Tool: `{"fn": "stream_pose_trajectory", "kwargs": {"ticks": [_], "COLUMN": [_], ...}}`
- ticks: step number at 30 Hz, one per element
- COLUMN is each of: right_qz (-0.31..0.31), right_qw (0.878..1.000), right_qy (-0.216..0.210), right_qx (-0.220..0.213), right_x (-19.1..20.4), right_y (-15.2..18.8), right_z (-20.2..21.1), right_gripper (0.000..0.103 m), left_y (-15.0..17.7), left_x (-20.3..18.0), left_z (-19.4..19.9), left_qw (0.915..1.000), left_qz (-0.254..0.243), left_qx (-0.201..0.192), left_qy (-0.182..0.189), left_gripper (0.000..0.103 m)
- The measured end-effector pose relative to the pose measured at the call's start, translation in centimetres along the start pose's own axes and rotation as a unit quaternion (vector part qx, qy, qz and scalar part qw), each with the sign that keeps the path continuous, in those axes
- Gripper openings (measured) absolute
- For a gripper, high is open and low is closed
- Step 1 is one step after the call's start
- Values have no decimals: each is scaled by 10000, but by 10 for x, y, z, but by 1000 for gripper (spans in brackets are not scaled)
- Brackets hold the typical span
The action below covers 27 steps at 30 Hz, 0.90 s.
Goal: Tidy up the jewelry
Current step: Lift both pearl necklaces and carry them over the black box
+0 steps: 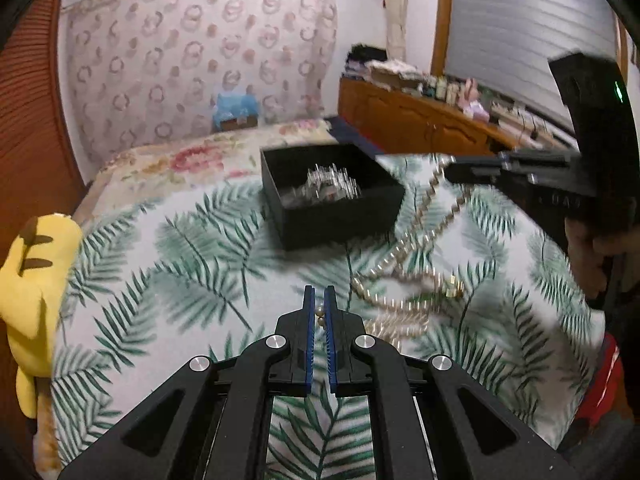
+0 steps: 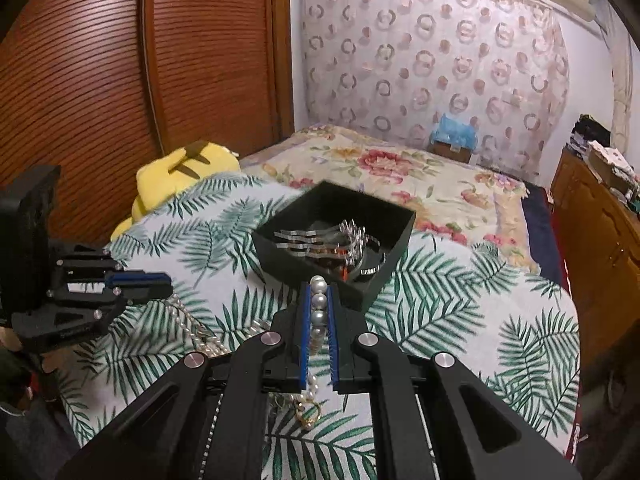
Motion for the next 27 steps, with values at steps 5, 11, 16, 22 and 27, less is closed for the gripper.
{"fn": "stream_pose_trajectory", "kwargs": {"ticks": [5, 11, 16, 22, 27], "right_qz": [7, -12, 15, 71, 119], "right_qw": [9996, 9989, 9982, 9969, 9958], "right_qy": [-85, -110, -85, -61, -44], "right_qx": [-257, -448, -598, -777, -904], "right_x": [5, 6, 7, 11, 12], "right_y": [-15, -29, -42, -57, -68], "right_z": [13, 24, 33, 45, 55], "right_gripper": [9, 9, 9, 9, 9], "left_y": [-24, -48, -63, -78, -83], "left_x": [-2, 2, 4, 5, 4], "left_z": [11, 25, 35, 45, 48], "left_qw": [9995, 9984, 9971, 9957, 9951], "left_qz": [-30, -35, -68, -105, -127], "left_qx": [-298, -565, -749, -903, -967], "left_qy": [-47, -82, -126, -158, -183], "left_gripper": [4, 4, 4, 4, 4]}}
Point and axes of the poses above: each gripper's, at about its wrist camera, not at the fingertips, and z roughly against the way its jaws point, x to its left, y to its underside, the point moved 3 cm from there along -z, roughly the way its jaws point, and after that the axes turned 6 degrees about -z, right-handed, at the moved point
